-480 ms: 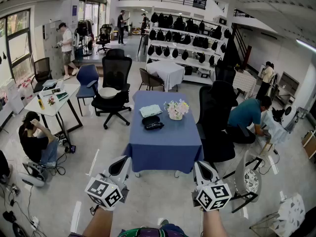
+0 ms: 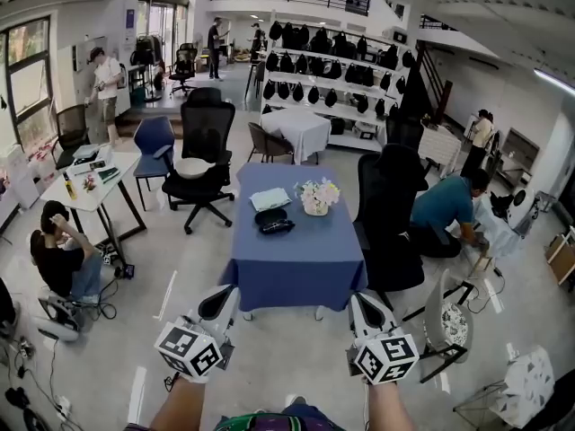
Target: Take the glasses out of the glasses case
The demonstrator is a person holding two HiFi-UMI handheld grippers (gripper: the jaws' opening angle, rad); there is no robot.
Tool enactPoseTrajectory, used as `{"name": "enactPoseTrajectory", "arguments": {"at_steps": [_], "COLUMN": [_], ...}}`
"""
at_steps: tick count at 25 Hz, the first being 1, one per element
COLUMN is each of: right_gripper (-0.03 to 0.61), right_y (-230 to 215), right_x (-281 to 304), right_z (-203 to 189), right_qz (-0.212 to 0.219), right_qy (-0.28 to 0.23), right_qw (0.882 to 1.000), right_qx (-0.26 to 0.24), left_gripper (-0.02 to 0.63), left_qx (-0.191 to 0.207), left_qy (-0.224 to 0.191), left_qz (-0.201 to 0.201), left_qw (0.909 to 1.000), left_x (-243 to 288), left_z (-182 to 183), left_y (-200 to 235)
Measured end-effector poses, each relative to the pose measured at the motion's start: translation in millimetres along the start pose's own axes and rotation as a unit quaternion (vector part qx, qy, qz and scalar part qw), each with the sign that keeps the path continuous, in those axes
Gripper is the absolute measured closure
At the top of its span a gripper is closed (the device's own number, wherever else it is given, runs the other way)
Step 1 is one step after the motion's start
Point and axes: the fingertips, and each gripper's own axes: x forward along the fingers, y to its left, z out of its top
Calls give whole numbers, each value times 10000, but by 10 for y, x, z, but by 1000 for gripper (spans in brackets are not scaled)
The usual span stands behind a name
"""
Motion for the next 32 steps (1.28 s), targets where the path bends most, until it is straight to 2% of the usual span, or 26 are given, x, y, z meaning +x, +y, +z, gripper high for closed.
{"name": "enactPoseTrajectory", "arguments": {"at_steps": [9,16,23,32], "right_gripper": [578,578,578,578], "right_y": [-50,-210,-507,-1211], "right_x": [-21,229,874,1570], "right_z": [7,-23,121,272], "right_qz": [13,96,392,634], "right_qy": [5,76,40,-56], "right_qw": [10000,9999,9992,9980], "right_qx": [37,41,-64,-53], "left_gripper": [600,600,599,600], "left_qx": [91,46,144,379], "left_qy": [162,246,185,79], "left_qz": [-58,-47,73,161], "left_qw": [9998,9997,9997,9991], "left_x": [148,454,1049,1998], "left_z": [-160,-255,-177,-70], "left_y": [27,137,409,512]}}
